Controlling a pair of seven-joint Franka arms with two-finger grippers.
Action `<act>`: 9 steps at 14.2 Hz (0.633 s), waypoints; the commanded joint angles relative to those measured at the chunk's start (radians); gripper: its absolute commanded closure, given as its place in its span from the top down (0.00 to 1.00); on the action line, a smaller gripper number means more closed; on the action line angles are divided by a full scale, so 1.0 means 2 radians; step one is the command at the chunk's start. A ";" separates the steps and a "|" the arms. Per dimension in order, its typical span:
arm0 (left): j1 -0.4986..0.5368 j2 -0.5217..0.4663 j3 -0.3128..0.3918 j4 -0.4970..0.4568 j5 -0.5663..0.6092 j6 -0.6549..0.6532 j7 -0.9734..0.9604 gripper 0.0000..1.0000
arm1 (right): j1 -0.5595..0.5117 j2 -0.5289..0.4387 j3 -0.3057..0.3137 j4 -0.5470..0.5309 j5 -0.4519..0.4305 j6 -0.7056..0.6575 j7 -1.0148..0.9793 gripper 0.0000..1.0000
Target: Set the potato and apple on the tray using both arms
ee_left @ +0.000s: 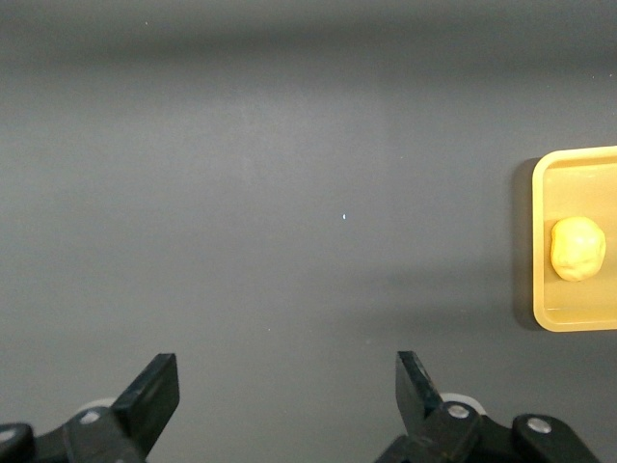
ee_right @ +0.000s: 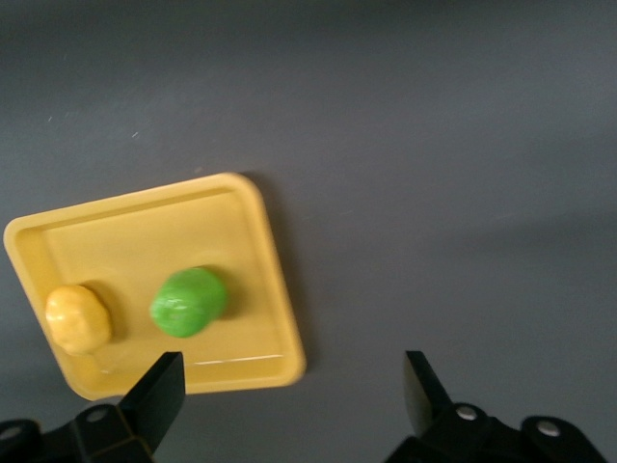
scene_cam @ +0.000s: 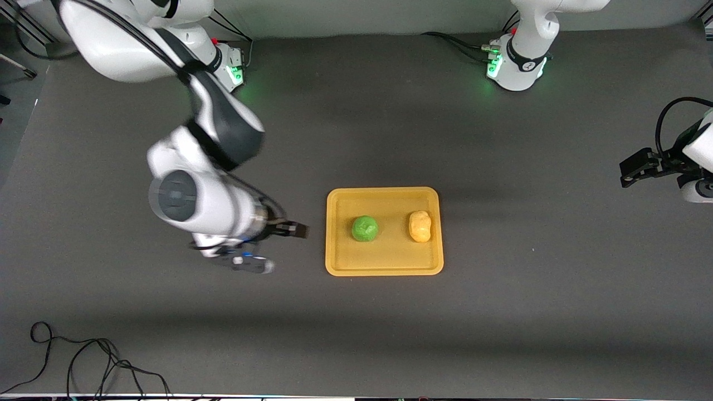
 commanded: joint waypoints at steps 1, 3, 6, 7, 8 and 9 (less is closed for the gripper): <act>-0.013 -0.015 0.007 -0.011 -0.007 -0.013 0.006 1.00 | 0.010 -0.063 -0.070 -0.027 0.019 -0.067 -0.077 1.00; -0.012 -0.015 0.007 -0.006 -0.009 -0.014 0.006 1.00 | 0.010 -0.104 -0.115 -0.041 0.016 -0.083 -0.151 1.00; -0.012 -0.015 0.007 -0.005 -0.008 -0.026 0.009 1.00 | 0.010 -0.161 -0.181 -0.084 0.016 -0.079 -0.254 1.00; -0.014 -0.016 0.007 -0.004 -0.008 -0.036 0.008 1.00 | 0.010 -0.180 -0.194 -0.100 0.016 -0.079 -0.269 1.00; -0.017 -0.015 0.007 -0.004 -0.008 -0.037 0.009 1.00 | 0.010 -0.200 -0.200 -0.117 0.016 -0.079 -0.271 1.00; -0.017 -0.015 0.006 -0.004 -0.008 -0.032 0.010 1.00 | 0.009 -0.220 -0.201 -0.138 0.016 -0.078 -0.270 1.00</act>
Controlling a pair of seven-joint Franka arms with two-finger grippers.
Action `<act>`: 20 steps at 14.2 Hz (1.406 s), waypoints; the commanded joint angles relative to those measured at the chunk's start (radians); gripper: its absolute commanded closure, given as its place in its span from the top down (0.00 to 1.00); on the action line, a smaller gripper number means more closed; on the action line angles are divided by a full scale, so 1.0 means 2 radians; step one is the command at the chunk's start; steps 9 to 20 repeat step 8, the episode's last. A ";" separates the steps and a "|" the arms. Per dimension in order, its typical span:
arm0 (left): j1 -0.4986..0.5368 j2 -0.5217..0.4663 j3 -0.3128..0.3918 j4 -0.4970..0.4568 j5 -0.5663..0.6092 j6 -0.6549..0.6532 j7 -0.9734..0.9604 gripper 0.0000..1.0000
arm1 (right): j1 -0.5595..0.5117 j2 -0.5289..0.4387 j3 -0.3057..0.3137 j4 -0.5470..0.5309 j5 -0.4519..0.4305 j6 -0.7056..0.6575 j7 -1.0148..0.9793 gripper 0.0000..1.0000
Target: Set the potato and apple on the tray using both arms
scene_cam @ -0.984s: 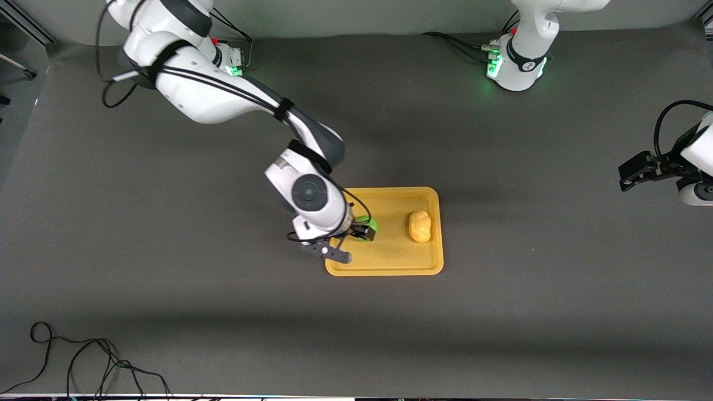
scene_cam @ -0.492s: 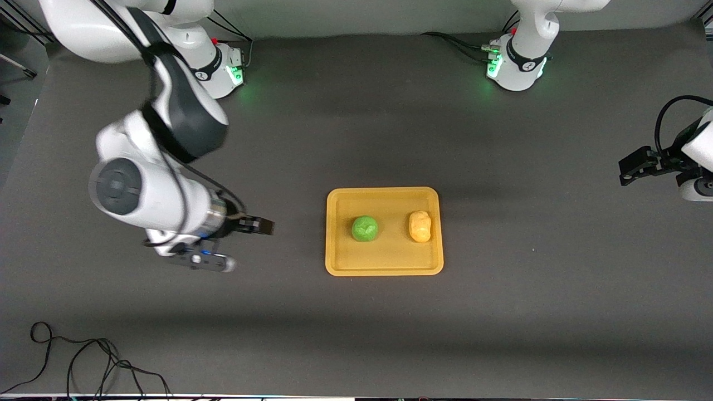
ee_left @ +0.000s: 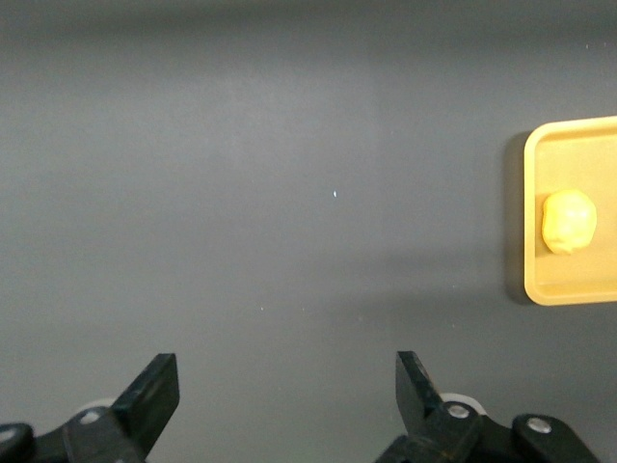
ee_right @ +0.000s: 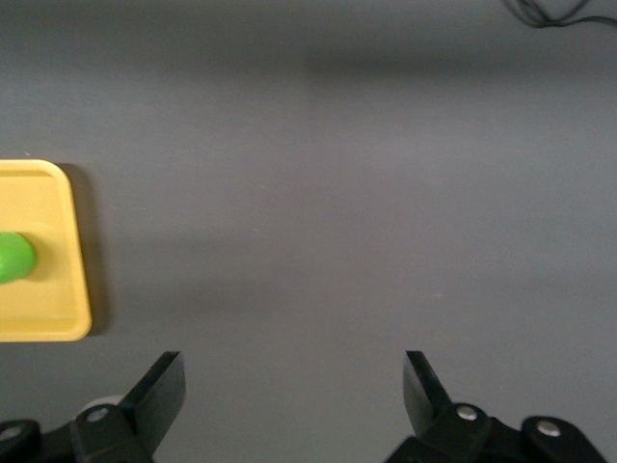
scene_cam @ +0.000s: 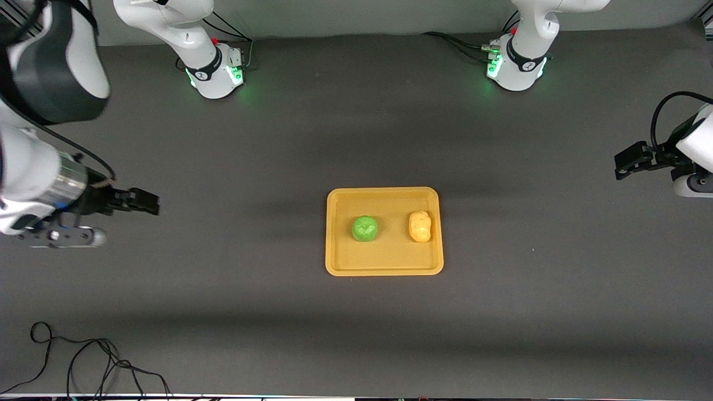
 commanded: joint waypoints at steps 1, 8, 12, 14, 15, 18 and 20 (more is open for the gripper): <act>-0.010 -0.012 0.006 -0.004 -0.007 -0.002 0.006 1.00 | 0.006 -0.081 -0.009 -0.094 0.009 0.015 -0.010 1.00; -0.004 -0.012 0.007 -0.005 -0.020 0.009 0.007 1.00 | -0.002 -0.105 -0.017 -0.135 0.012 0.046 -0.007 1.00; -0.004 -0.012 0.007 -0.005 -0.020 0.009 0.007 1.00 | -0.002 -0.105 -0.017 -0.135 0.012 0.046 -0.007 1.00; -0.004 -0.012 0.007 -0.005 -0.020 0.009 0.007 1.00 | -0.002 -0.105 -0.017 -0.135 0.012 0.046 -0.007 1.00; -0.004 -0.012 0.007 -0.005 -0.020 0.009 0.007 1.00 | -0.002 -0.105 -0.017 -0.135 0.012 0.046 -0.007 1.00; -0.004 -0.012 0.007 -0.005 -0.020 0.009 0.007 1.00 | -0.002 -0.105 -0.017 -0.135 0.012 0.046 -0.007 1.00; -0.004 -0.012 0.007 -0.005 -0.020 0.009 0.007 1.00 | -0.002 -0.105 -0.017 -0.135 0.012 0.046 -0.007 1.00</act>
